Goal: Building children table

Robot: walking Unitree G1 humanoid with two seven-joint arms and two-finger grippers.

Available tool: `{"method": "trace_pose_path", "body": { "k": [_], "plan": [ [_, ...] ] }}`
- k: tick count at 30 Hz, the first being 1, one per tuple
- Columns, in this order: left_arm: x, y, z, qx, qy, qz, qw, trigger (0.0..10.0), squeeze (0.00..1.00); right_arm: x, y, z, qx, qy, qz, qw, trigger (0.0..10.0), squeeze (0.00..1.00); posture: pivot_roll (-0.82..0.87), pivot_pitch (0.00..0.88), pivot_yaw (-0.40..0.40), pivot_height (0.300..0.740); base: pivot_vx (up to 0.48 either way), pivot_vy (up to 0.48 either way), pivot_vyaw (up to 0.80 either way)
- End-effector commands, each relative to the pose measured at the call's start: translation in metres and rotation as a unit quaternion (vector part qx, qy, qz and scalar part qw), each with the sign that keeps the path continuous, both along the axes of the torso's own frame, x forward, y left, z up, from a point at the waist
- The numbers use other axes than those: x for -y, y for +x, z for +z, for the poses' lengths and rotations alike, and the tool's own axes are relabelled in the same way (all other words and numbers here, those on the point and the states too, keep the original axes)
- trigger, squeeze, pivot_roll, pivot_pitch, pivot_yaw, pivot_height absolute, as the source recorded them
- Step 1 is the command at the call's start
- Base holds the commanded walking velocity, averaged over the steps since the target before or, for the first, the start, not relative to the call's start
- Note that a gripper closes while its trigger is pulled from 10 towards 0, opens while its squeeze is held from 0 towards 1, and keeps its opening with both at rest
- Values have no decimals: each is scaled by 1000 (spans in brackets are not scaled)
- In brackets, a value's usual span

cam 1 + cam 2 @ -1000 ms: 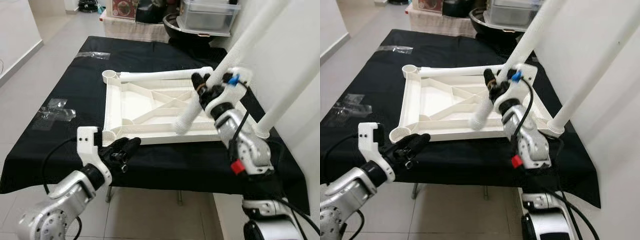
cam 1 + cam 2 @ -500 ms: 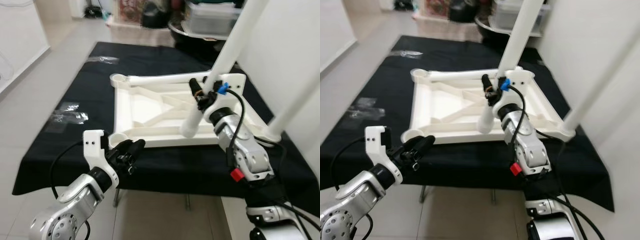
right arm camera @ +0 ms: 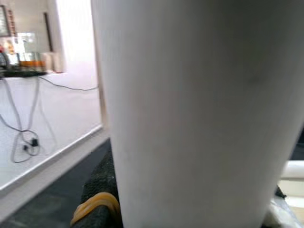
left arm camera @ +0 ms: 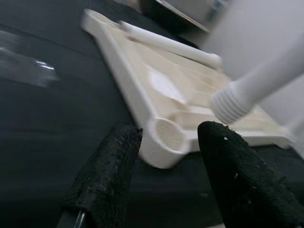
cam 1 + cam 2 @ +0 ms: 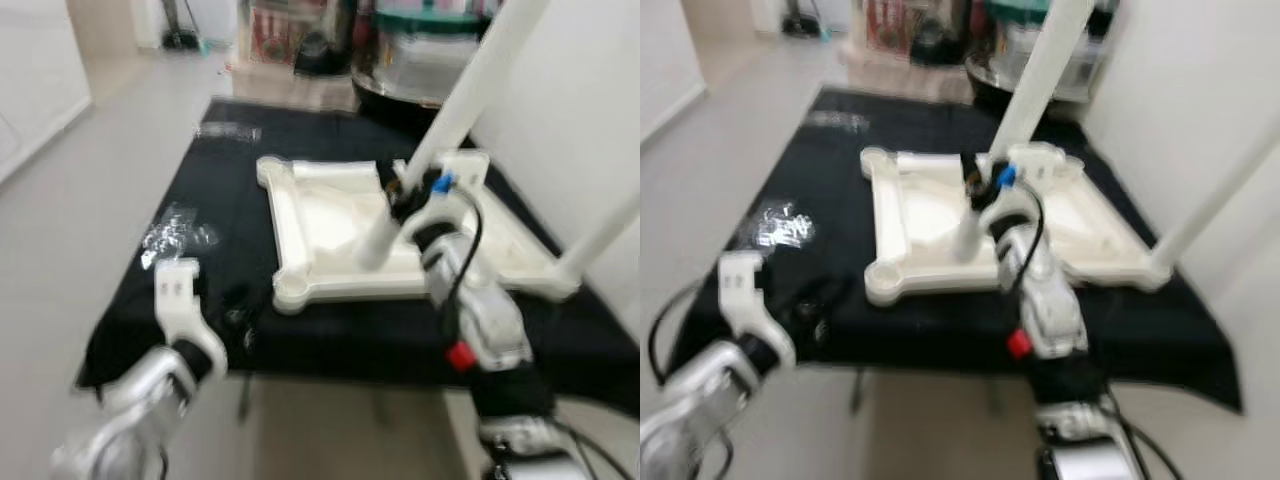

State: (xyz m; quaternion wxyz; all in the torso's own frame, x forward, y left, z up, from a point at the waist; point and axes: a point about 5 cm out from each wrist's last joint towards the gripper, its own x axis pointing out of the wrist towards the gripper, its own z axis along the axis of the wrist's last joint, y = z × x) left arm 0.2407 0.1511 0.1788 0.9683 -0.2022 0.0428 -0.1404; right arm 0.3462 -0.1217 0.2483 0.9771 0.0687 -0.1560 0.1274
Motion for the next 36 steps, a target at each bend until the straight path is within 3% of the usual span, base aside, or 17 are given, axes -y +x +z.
{"method": "trace_pose_path", "body": {
  "k": [1,10,19,29,31,34,36],
  "plan": [
    [6,1,-1,-1,-7,-4,1000,10000,0,10,0,6,10,1,-17,1000,10000,0,84,66,-134,740,0,0,0],
    [11,0,-1,6,12,1,1000,10000,0,10,4,17,28,20,-20,999,10000,0,85,69,-136,740,0,0,0],
    [20,-4,-2,6,11,-12,1000,10000,0,15,23,19,25,10,-33,999,10000,0,91,90,-146,740,0,0,799],
    [27,-11,3,10,14,-20,1000,10000,0,31,47,34,11,7,-6,1000,10000,0,98,114,-147,740,0,0,0],
    [28,-12,3,9,11,-23,1000,10000,0,35,50,35,4,4,11,1000,10000,0,103,117,-146,740,0,0,0],
    [32,-20,2,8,14,-38,999,10000,0,42,53,38,-19,-18,139,990,10000,0,106,129,-136,740,0,0,0],
    [35,-25,1,5,16,-51,999,10000,0,47,53,41,-26,-23,191,981,10000,0,107,140,-132,740,0,0,0]
  ]
}}
